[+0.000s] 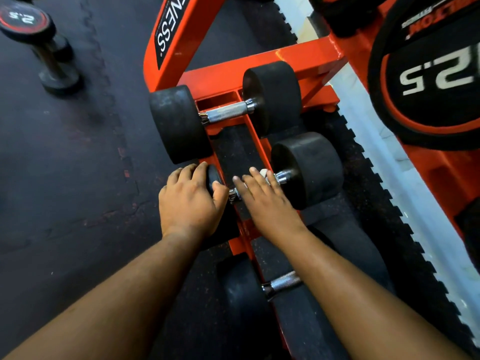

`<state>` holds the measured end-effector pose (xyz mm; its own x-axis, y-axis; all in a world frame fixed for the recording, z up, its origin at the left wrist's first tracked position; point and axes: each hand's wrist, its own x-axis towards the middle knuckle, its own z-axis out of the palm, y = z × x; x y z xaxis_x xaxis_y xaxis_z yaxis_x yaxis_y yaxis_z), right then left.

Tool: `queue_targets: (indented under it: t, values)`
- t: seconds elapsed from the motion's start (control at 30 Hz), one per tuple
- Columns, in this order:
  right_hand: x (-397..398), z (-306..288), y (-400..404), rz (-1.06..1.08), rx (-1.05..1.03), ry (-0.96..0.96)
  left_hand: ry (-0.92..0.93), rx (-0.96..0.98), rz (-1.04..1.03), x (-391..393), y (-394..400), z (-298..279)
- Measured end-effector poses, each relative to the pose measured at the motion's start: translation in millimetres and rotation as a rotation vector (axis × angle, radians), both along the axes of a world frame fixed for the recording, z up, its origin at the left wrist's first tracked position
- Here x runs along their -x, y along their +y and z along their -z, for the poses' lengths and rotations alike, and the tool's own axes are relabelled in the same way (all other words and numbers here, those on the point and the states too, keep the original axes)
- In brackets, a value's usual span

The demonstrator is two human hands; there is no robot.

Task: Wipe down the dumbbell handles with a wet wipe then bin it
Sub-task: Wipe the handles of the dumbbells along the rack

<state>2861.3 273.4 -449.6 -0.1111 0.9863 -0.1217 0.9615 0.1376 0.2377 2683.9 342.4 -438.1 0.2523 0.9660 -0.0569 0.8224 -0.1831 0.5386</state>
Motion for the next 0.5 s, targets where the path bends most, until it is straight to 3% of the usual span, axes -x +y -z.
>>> queue_targets:
  t: [0.23,0.33,0.4,0.5]
  values:
    - [0.7,-9.7,17.7,0.210,0.040,-0.242,-0.001,-0.001,0.004,0.2,-0.6,0.2]
    - [6.7,-19.6,23.1,0.272,0.101,-0.219,-0.006,-0.002,0.009,0.5,-0.4,-0.9]
    - [12.8,-21.7,6.1,0.287,0.059,-0.071,-0.016,-0.001,0.006,0.9,-0.6,-1.7]
    - [20.5,-17.7,-26.4,0.408,-0.187,0.410,-0.026,0.000,-0.003,0.3,-1.3,0.1]
